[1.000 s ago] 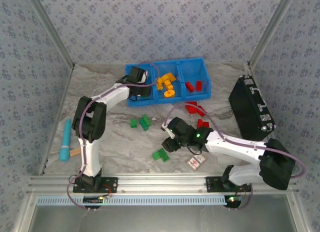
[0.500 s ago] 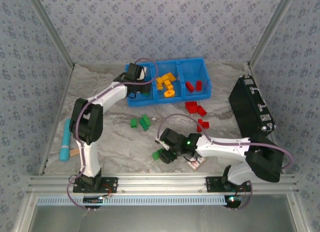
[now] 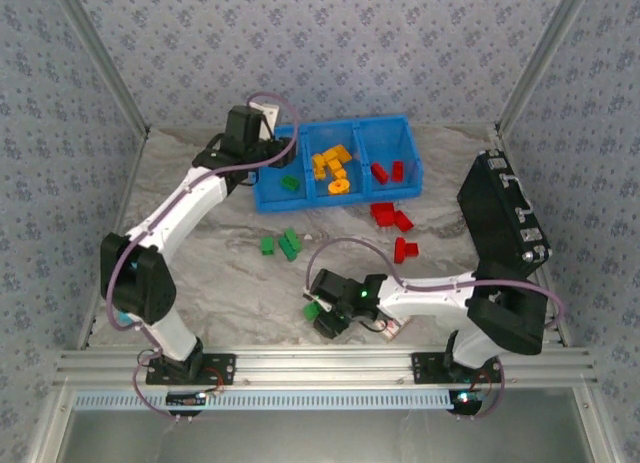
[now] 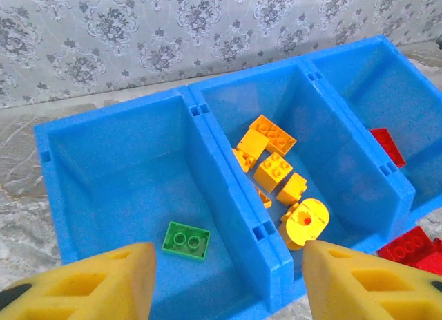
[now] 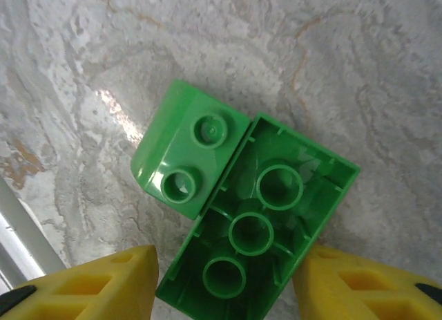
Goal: Sort the legos into containers by color
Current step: Place the lego in the container, then pick up the lego from the bottom-center of the table.
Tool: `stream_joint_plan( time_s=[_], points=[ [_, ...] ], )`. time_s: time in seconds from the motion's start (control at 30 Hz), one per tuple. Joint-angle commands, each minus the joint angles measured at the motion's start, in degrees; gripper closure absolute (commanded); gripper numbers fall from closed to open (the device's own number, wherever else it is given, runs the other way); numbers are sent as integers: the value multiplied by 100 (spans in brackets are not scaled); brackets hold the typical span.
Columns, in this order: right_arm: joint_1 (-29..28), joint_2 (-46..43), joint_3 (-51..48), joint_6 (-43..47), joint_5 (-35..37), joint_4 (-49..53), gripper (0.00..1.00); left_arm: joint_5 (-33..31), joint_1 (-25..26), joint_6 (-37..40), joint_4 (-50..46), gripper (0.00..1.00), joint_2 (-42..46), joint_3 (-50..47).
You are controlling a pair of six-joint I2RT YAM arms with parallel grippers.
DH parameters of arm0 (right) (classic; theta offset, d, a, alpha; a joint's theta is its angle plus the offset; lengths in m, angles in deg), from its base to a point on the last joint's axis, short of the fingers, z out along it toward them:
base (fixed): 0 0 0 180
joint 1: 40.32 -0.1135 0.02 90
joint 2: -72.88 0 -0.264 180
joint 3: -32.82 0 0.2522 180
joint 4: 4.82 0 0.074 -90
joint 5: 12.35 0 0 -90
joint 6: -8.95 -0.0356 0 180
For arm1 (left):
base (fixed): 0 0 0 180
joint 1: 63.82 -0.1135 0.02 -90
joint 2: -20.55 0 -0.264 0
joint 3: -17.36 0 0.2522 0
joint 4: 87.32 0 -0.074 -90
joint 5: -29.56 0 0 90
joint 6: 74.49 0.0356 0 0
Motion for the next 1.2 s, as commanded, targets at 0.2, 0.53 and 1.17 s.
stream_joint_plan(
  time_s=[0.2,0.53,1.17],
  points=[
    [-67,323,209,53,198,87,58,-35,-86,283,-802,41,1193,-873],
    [-25,395,372,106,378,274,73,67,-374,652,-1414,40,2143,-1411],
    [1038,581,2374,1082,71,1274,77,777,-572,1497,-2431,38,4389,-2332]
  ],
)
